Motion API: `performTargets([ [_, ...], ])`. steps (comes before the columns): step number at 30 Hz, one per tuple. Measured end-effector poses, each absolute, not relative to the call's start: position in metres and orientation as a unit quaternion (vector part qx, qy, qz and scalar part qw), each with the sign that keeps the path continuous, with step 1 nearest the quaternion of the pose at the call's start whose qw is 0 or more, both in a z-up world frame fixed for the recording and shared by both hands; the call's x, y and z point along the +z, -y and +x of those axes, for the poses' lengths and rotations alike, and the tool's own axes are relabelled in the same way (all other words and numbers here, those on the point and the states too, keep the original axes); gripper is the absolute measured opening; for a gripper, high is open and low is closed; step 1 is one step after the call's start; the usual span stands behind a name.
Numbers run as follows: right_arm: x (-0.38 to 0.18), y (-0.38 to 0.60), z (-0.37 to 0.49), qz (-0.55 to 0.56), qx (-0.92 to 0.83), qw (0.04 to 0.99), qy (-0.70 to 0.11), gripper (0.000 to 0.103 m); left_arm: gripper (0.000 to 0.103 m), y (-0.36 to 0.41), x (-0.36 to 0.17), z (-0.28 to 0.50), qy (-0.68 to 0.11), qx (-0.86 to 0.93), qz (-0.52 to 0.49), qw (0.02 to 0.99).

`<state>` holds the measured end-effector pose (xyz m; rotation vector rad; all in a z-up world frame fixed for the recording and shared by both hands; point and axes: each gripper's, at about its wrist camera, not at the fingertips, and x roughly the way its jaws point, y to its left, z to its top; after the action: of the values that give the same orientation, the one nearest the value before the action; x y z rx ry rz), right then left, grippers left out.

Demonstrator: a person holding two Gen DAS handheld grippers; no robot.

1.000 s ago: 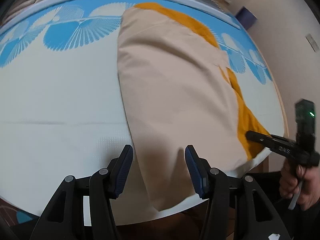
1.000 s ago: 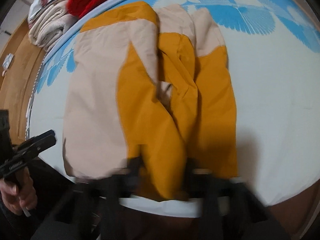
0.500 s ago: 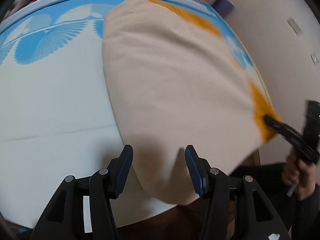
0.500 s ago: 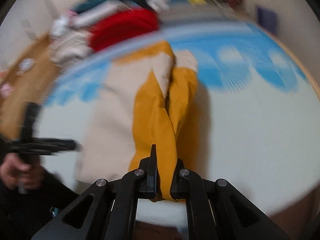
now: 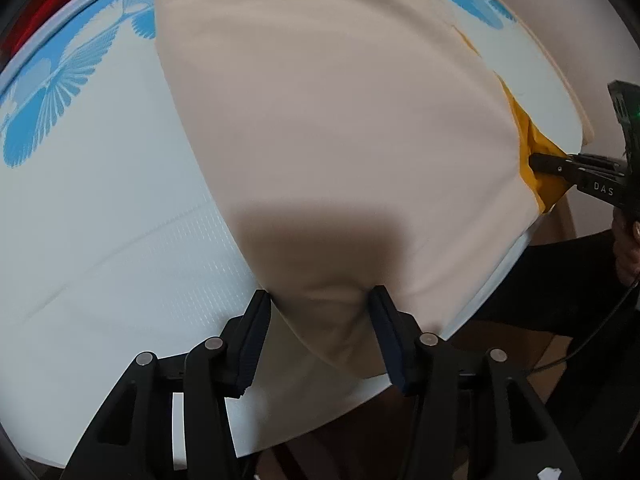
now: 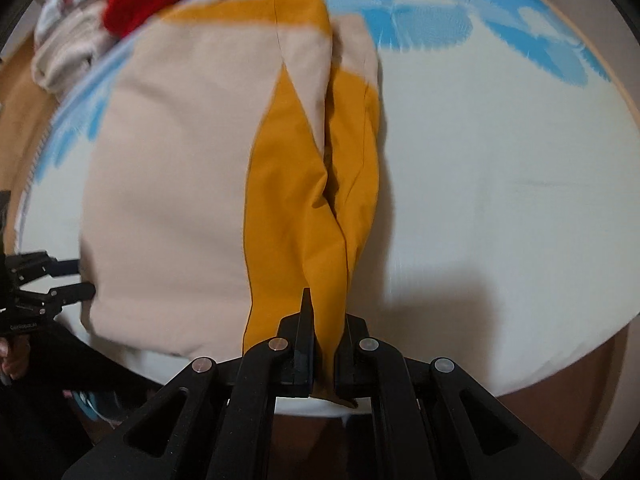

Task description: Fold large clothes

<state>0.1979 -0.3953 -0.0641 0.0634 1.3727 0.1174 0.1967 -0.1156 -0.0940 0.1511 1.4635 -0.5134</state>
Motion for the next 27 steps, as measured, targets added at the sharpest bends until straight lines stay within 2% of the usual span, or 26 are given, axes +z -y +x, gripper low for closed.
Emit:
performTargets([
  [5, -0.071, 0.395, 0.199, 0.02, 0.049, 0.762, -0.645, 0.006, 0.047, 0.118, -0.084, 0.19, -0.658, -0.248, 0.067, 0.708],
  [11, -0.084, 0.389, 0.198, -0.01, 0.046, 0.746, -0.665, 0.006, 0.049, 0.131, -0.095, 0.175, -0.662, -0.265, 0.13, 0.689],
  [20, -0.099, 0.398, 0.195, -0.055, 0.01, 0.715, -0.697, 0.01, 0.049, 0.138, -0.085, 0.178, -0.659, -0.277, 0.146, 0.684],
  [23, -0.097, 0.415, 0.191, -0.129, -0.073, 0.71, -0.689, 0.01, 0.048, 0.13, -0.074, 0.179, -0.651, -0.279, 0.143, 0.691],
  [25, -0.083, 0.432, 0.193, -0.083, -0.081, 0.729, -0.675, 0.01, 0.045, 0.116, -0.063, 0.183, -0.639, -0.271, 0.123, 0.709],
  [27, -0.048, 0.441, 0.197, -0.03, -0.065, 0.781, -0.621, 0.01, 0.044, 0.106, -0.051, 0.191, -0.627, -0.258, 0.09, 0.729],
])
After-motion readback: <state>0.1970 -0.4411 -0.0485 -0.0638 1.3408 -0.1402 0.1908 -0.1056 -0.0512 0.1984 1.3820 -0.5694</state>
